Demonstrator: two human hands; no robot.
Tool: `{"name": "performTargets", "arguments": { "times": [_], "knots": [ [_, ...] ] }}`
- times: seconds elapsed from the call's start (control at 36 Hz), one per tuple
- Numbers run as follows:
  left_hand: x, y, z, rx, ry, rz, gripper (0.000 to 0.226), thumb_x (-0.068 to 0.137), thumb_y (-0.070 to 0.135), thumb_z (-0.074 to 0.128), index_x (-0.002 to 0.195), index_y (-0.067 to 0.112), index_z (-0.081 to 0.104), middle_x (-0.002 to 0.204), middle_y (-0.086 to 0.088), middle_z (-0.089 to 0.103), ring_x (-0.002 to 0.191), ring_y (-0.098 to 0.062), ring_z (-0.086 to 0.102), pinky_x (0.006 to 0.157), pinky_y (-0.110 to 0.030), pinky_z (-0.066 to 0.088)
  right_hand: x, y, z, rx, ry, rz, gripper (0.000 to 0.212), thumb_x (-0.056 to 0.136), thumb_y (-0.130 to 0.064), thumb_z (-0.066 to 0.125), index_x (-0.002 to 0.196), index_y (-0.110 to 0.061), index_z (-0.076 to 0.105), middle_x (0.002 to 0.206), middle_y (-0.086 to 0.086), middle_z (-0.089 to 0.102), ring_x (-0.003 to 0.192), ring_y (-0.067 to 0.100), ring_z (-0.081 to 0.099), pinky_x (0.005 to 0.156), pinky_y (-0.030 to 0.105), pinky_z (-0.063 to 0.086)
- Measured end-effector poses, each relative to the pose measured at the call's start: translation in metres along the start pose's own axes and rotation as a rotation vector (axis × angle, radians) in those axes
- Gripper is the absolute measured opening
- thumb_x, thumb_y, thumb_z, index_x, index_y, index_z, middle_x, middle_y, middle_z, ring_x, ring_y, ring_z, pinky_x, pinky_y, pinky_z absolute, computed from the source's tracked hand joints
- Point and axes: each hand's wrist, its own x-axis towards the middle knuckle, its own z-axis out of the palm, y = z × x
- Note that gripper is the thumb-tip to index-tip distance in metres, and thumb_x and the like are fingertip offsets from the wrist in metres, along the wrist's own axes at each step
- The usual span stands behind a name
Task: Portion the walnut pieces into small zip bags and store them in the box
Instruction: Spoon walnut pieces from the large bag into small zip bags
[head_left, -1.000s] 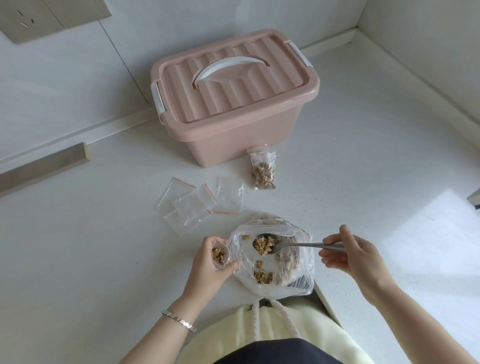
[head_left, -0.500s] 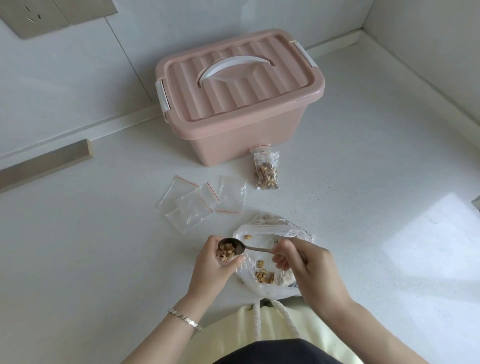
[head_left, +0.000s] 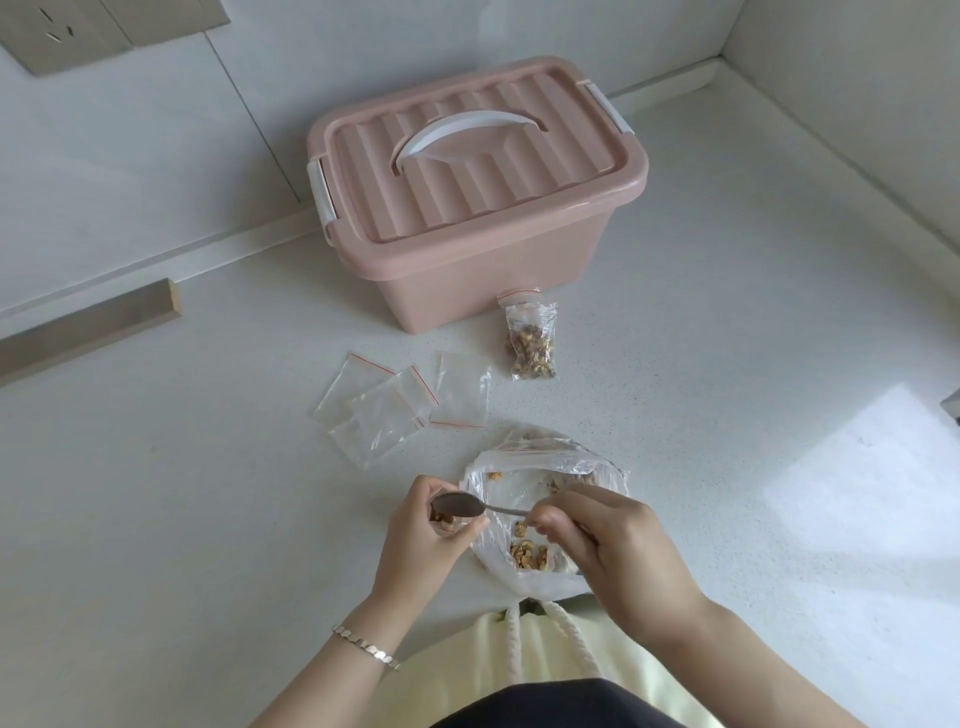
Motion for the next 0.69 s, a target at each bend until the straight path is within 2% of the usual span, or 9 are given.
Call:
{"name": "performTargets", "arguments": {
  "times": [0.11, 0.17, 0.22, 0.25, 0.33, 0.42, 0.5, 0.56, 0.69],
  "knots": [
    [0.0, -0.002, -0.004, -0.004, 0.044, -0.019, 0.03, 0.071, 0.021, 0.078, 0.087, 0.022, 0.052, 0.089, 0.01, 0.062, 0.09, 0.001, 0.057, 0.074, -0.011, 0.042, -0.002, 0.001, -0.014, 0.092, 0.157, 0.107, 0.054, 0.094, -0.051, 0.033, 0.071, -0.016, 0.067, 0.061, -0.01, 0.062, 0.058, 0.002, 0.06, 0.053, 0.026, 0.049],
    [0.0, -0.002, -0.006, -0.01, 0.054, -0.025, 0.03, 0.071, 0.018, 0.078, 0.084, 0.021, 0.051, 0.087, 0.01, 0.061, 0.089, 0.005, 0.056, 0.076, -0.012, 0.042, -0.003, 0.005, -0.025, 0.078, 0.237, 0.158, 0.051, 0.093, -0.055, 0.032, 0.068, -0.025, 0.065, 0.055, -0.011, 0.061, 0.055, 0.002, 0.061, 0.05, 0.023, 0.049],
    [0.0, -0.001, -0.008, -0.014, 0.05, -0.027, 0.029, 0.071, 0.017, 0.078, 0.083, 0.02, 0.051, 0.086, 0.009, 0.061, 0.087, 0.009, 0.055, 0.073, -0.006, 0.041, -0.006, 0.011, -0.033, 0.035, 0.276, 0.206, 0.045, 0.09, -0.06, 0.03, 0.067, -0.036, 0.06, 0.051, -0.013, 0.059, 0.052, 0.002, 0.06, 0.047, 0.019, 0.047],
    [-0.001, 0.0, -0.008, -0.015, 0.046, -0.026, 0.029, 0.072, 0.017, 0.077, 0.083, 0.02, 0.051, 0.086, 0.009, 0.061, 0.087, 0.01, 0.054, 0.071, -0.004, 0.04, -0.008, 0.016, -0.035, 0.012, 0.268, 0.241, 0.048, 0.089, -0.063, 0.029, 0.065, -0.036, 0.059, 0.049, -0.012, 0.058, 0.052, 0.003, 0.059, 0.047, 0.02, 0.045],
    [-0.001, 0.001, -0.007, -0.007, 0.043, -0.024, 0.028, 0.072, 0.015, 0.077, 0.082, 0.02, 0.051, 0.086, 0.009, 0.062, 0.086, 0.011, 0.054, 0.07, -0.001, 0.038, -0.018, 0.036, -0.036, -0.09, 0.159, 0.329, 0.065, 0.086, -0.067, 0.027, 0.06, -0.02, 0.063, 0.05, -0.008, 0.056, 0.052, 0.011, 0.056, 0.049, 0.028, 0.043],
    [-0.002, 0.003, -0.006, 0.004, 0.038, -0.028, 0.029, 0.072, 0.017, 0.077, 0.082, 0.022, 0.051, 0.087, 0.008, 0.062, 0.084, 0.01, 0.055, 0.068, -0.001, 0.039, -0.029, 0.054, -0.031, -0.113, 0.041, 0.384, 0.047, 0.088, -0.058, 0.038, 0.058, -0.027, 0.058, 0.053, -0.011, 0.056, 0.055, 0.01, 0.056, 0.053, 0.032, 0.046],
    [-0.003, 0.004, -0.004, 0.025, 0.027, -0.035, 0.028, 0.073, 0.019, 0.076, 0.083, 0.022, 0.051, 0.089, 0.009, 0.062, 0.086, 0.013, 0.053, 0.068, -0.001, 0.039, -0.033, 0.061, -0.023, 0.013, -0.007, 0.515, 0.033, 0.088, -0.036, 0.051, 0.06, -0.024, 0.064, 0.055, -0.005, 0.062, 0.056, 0.008, 0.059, 0.06, 0.03, 0.051],
    [-0.003, 0.005, -0.003, 0.037, 0.024, -0.038, 0.027, 0.073, 0.019, 0.076, 0.083, 0.022, 0.051, 0.09, 0.009, 0.062, 0.088, 0.015, 0.052, 0.068, 0.001, 0.037, -0.032, 0.062, -0.016, 0.115, -0.029, 0.624, 0.031, 0.09, -0.025, 0.052, 0.063, -0.022, 0.067, 0.056, 0.001, 0.064, 0.053, 0.007, 0.059, 0.06, 0.026, 0.051],
    [-0.005, 0.009, -0.002, 0.037, 0.024, -0.03, 0.028, 0.073, 0.015, 0.077, 0.083, 0.02, 0.051, 0.087, 0.007, 0.061, 0.083, 0.013, 0.053, 0.067, -0.001, 0.039, -0.03, 0.067, -0.002, 0.305, -0.026, 0.843, 0.039, 0.094, -0.026, 0.045, 0.067, -0.007, 0.067, 0.056, 0.01, 0.065, 0.052, 0.022, 0.06, 0.057, 0.031, 0.052]
  ]
}}
